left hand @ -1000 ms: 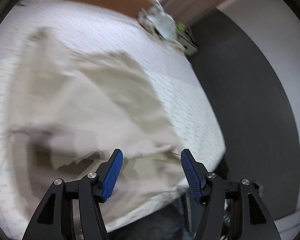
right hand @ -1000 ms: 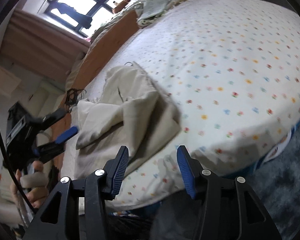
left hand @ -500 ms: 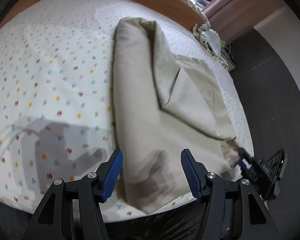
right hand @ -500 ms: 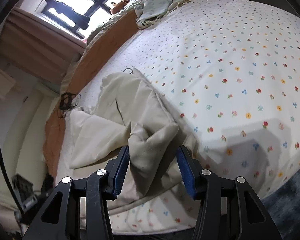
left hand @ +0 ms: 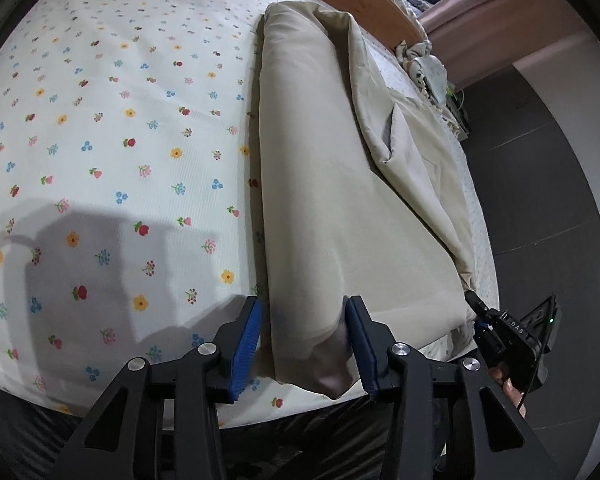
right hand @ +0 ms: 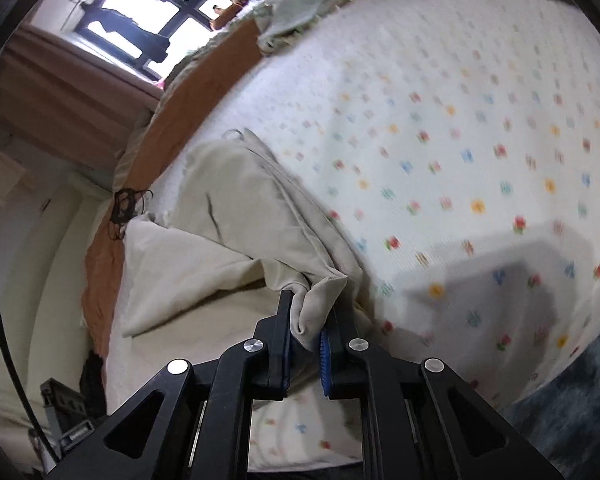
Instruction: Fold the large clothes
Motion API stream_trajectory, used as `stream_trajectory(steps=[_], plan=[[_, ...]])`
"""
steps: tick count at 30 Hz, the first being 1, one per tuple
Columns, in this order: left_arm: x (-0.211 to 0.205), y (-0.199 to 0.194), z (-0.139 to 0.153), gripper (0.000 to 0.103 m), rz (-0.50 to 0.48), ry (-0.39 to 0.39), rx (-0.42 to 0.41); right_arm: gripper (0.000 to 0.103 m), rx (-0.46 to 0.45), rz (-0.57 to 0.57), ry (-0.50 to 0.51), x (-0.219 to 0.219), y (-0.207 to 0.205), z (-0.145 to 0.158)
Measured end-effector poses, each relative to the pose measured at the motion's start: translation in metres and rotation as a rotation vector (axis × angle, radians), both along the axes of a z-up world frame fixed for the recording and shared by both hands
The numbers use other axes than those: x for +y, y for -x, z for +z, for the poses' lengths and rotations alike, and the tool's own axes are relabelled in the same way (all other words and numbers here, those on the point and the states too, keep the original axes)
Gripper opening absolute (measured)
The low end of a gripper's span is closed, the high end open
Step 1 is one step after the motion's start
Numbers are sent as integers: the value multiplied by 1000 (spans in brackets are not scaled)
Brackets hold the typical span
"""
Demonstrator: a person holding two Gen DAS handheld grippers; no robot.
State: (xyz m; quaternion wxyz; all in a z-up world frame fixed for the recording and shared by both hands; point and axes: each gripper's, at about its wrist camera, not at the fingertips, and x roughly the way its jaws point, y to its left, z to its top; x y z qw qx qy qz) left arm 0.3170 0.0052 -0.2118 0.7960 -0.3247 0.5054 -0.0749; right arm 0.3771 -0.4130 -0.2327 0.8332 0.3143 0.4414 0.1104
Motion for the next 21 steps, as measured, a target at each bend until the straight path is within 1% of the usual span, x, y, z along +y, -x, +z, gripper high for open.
stream_trajectory(steps=[1, 3, 5, 6, 7, 8, 9, 10, 11, 12, 15, 18, 21], plan=[[0, 0, 1, 45, -1, -4, 1, 9, 4, -3, -5, -1, 0, -1], [0, -1, 3, 45, -4, -5, 5, 11, 12, -3, 41, 3, 1, 7], [3, -1, 4, 45, 3, 9, 10, 22, 1, -15, 131, 11, 3, 23], [8, 0, 7, 45, 16, 18, 4, 29, -19, -28, 204, 16, 5, 35], [12, 2, 8, 45, 27, 18, -3, 35, -42, -37, 255, 20, 8, 46], [15, 4, 10, 45, 40, 16, -10, 38, -70, -42, 297, 24, 9, 56], [19, 5, 12, 45, 52, 14, -13, 42, -100, -39, 326, 28, 10, 67], [23, 6, 14, 45, 65, 12, -16, 51, -118, -31, 345, 32, 9, 76], [28, 7, 15, 45, 77, 13, -19, 56, -138, -6, 365, 39, 8, 85], [36, 8, 17, 45, 92, 20, -25, 64, -156, 26, 371, 46, 6, 91], [54, 10, 21, 45, 129, 34, -41, 65, -194, 157, 374, 78, -3, 102], [72, 12, 24, 45, 149, 47, -58, 65, -185, 270, 381, 112, -12, 101], [87, 18, 26, 45, 178, 53, -68, 65, -170, 378, 403, 150, -19, 93]])
